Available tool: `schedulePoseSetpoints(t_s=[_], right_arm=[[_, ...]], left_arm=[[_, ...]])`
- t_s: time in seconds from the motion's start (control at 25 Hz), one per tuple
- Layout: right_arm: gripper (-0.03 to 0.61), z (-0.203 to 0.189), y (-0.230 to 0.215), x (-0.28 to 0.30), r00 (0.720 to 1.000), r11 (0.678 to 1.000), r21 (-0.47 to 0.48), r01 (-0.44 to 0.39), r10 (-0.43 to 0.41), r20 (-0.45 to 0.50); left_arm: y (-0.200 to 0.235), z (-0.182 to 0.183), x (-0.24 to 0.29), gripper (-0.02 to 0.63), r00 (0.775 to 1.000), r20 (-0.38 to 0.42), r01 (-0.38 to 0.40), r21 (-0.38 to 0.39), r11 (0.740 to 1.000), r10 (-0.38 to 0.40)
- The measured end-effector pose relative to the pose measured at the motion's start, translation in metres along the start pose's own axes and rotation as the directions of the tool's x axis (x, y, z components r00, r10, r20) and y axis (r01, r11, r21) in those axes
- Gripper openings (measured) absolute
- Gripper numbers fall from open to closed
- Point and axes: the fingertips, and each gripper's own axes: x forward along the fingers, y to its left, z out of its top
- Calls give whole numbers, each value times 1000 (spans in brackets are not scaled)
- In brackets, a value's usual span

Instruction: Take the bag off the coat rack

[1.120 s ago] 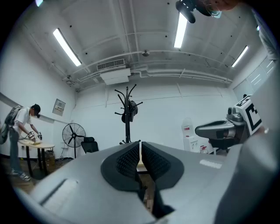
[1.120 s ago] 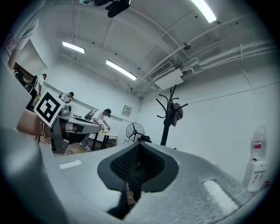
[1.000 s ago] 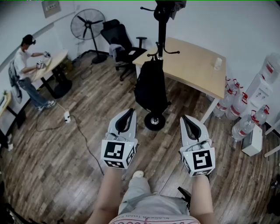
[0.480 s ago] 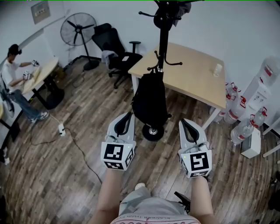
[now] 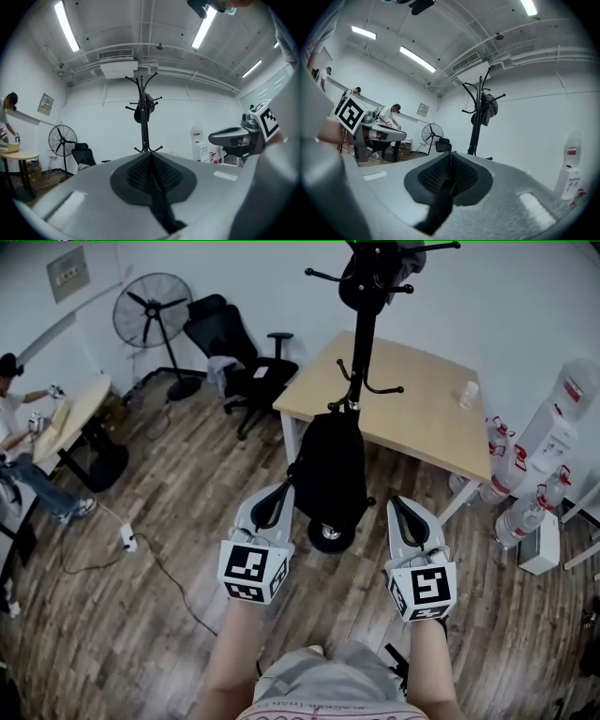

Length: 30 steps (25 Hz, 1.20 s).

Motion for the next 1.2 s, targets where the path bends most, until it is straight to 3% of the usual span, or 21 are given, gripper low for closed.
schedulePoseSetpoints(t_s=[0.6,0.8,1.2], right_arm=[[6,-42,0,49,997,1000,25,-17,19,-80],[6,-51,-6,85,995,999,25,-31,33,-91],[15,-60,-44,166,994,999,26,31,-28,-110]], left_arm=[[33,-32,41,12,999,-39,6,-23,1000,-7],[56,-39,77,12,999,-41,0,-33,999,-1],[97,-43,170,22,997,-51,47,-21,999,-48]])
